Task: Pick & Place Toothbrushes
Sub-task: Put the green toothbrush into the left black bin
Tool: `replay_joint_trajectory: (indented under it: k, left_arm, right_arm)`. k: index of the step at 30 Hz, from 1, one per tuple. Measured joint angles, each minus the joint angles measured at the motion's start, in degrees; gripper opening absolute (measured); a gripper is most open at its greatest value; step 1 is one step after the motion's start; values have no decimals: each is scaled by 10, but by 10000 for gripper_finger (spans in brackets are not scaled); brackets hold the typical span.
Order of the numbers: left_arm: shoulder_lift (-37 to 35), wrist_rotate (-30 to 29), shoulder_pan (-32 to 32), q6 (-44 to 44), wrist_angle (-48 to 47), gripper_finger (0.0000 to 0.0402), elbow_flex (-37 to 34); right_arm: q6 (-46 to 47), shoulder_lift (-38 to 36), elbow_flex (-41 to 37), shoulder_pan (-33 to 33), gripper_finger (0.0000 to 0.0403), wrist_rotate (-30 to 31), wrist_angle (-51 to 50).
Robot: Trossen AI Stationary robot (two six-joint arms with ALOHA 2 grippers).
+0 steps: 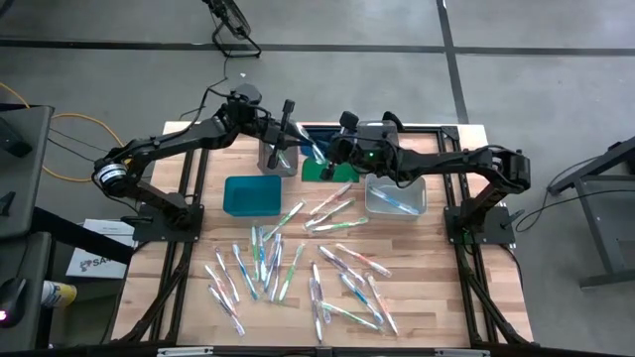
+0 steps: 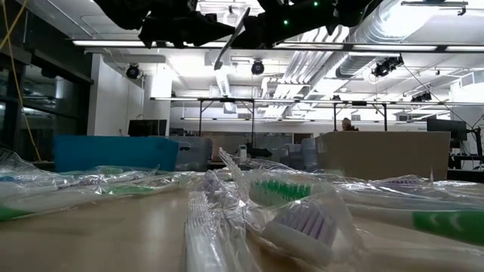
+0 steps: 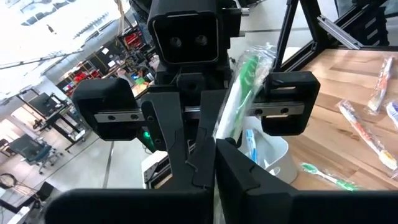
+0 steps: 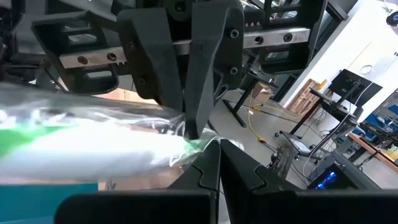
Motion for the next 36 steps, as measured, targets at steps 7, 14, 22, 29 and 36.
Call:
replay_joint_trajectory:
  k: [7, 14, 22, 29, 36]
  left_arm:
    - [0, -2, 0, 10, -5, 1, 0]
    - [0, -3, 0, 17, -8, 0, 0]
    - [-2, -37, 3, 85, -68, 0, 0]
    - [-9, -85, 52, 200, -162, 0, 0]
    - [-7, -113, 105, 300, -242, 0, 0]
  right_arm:
    - [2, 0, 0, 0, 2, 3, -6]
    - [43, -1, 0, 1, 14, 34, -13]
    - [47, -9, 0, 10, 85, 70, -24]
    - [47, -28, 0, 22, 151, 148, -93]
    - [53, -42, 0, 31, 171, 217, -142]
